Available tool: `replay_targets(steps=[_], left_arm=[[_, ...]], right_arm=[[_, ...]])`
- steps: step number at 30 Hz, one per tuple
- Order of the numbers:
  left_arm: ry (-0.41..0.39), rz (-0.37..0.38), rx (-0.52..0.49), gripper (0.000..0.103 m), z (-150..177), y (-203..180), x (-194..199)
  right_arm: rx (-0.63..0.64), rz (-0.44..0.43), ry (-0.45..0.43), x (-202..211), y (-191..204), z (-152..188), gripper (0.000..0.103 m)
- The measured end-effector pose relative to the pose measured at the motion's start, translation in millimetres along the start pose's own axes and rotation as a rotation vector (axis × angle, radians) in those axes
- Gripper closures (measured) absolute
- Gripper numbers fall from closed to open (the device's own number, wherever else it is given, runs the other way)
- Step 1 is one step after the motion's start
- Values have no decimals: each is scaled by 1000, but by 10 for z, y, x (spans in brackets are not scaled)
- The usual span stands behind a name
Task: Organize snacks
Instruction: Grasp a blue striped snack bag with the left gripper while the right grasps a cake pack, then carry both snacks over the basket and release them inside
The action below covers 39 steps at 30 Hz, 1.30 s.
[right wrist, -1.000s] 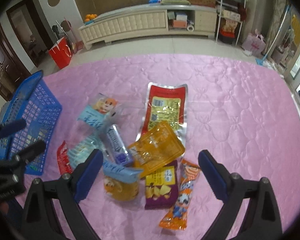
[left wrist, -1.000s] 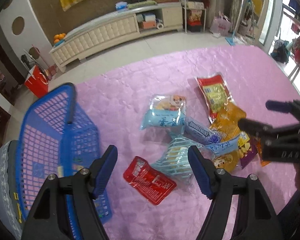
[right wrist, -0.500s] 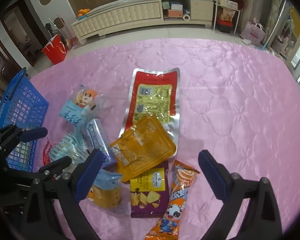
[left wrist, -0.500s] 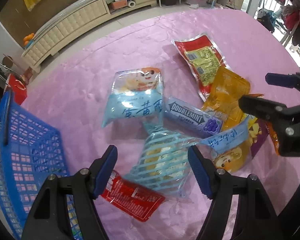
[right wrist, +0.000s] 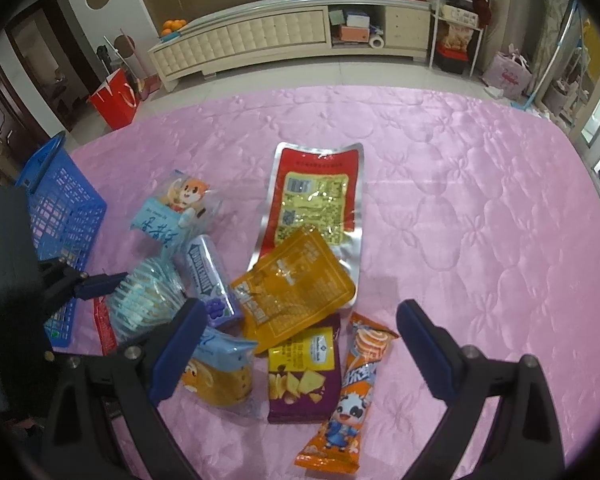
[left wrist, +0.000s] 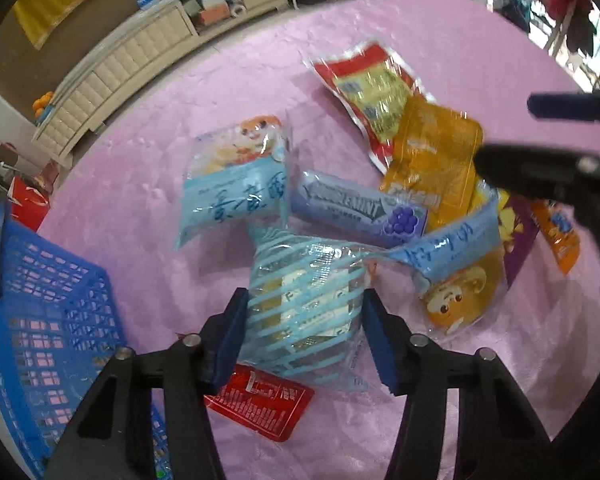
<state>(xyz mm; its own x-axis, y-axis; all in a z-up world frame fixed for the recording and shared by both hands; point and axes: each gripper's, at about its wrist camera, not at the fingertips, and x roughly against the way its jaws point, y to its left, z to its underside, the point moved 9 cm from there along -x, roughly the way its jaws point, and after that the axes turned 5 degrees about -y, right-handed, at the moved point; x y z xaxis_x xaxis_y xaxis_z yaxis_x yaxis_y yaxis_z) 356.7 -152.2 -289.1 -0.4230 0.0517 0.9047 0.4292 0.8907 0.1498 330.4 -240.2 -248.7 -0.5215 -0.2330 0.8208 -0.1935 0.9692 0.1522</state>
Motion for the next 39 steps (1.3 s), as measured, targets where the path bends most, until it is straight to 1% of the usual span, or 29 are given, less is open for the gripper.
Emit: replay_targets(steps=[5, 9, 11, 13, 15, 18, 23, 25, 26, 27, 29, 30, 33, 39], left_arm=[[-91, -19, 79, 50, 14, 158, 371], [-126, -31, 112, 50, 45, 284, 580], [-135, -51, 124, 50, 113, 321, 670], [-138, -76, 135, 50, 160, 365, 720], [-138, -102, 145, 50, 160, 415, 728], [-121, -101, 164, 50, 190, 438, 677], [-114, -93, 164, 50, 264, 386, 639], [-114, -91, 161, 50, 284, 385, 630], [-113, -91, 157, 50, 290, 381, 625], [-113, -89, 154, 50, 291, 378, 624], [-117, -85, 148, 50, 294, 371, 638], [-119, -84, 148, 50, 303, 371, 659], [-135, -62, 160, 50, 300, 364, 751], [-209, -28, 185, 50, 246, 360, 1087]], right_arm=[[17, -4, -8, 57, 136, 20, 5], [47, -12, 5, 52, 303, 86, 5], [55, -24, 14, 38, 385, 136, 5], [69, -24, 15, 24, 459, 174, 8], [87, -17, 31, -29, 542, 251, 14], [103, -17, 61, -133, 634, 357, 18], [130, 34, 95, -321, 721, 436, 19], [140, 52, 102, -392, 731, 444, 25], [149, 63, 111, -426, 725, 458, 36], [152, 70, 117, -448, 719, 467, 40], [150, 60, 122, -481, 718, 486, 43], [155, 61, 113, -469, 717, 490, 45], [157, 54, 94, -340, 714, 483, 46], [147, 17, 6, 216, 769, 245, 46]])
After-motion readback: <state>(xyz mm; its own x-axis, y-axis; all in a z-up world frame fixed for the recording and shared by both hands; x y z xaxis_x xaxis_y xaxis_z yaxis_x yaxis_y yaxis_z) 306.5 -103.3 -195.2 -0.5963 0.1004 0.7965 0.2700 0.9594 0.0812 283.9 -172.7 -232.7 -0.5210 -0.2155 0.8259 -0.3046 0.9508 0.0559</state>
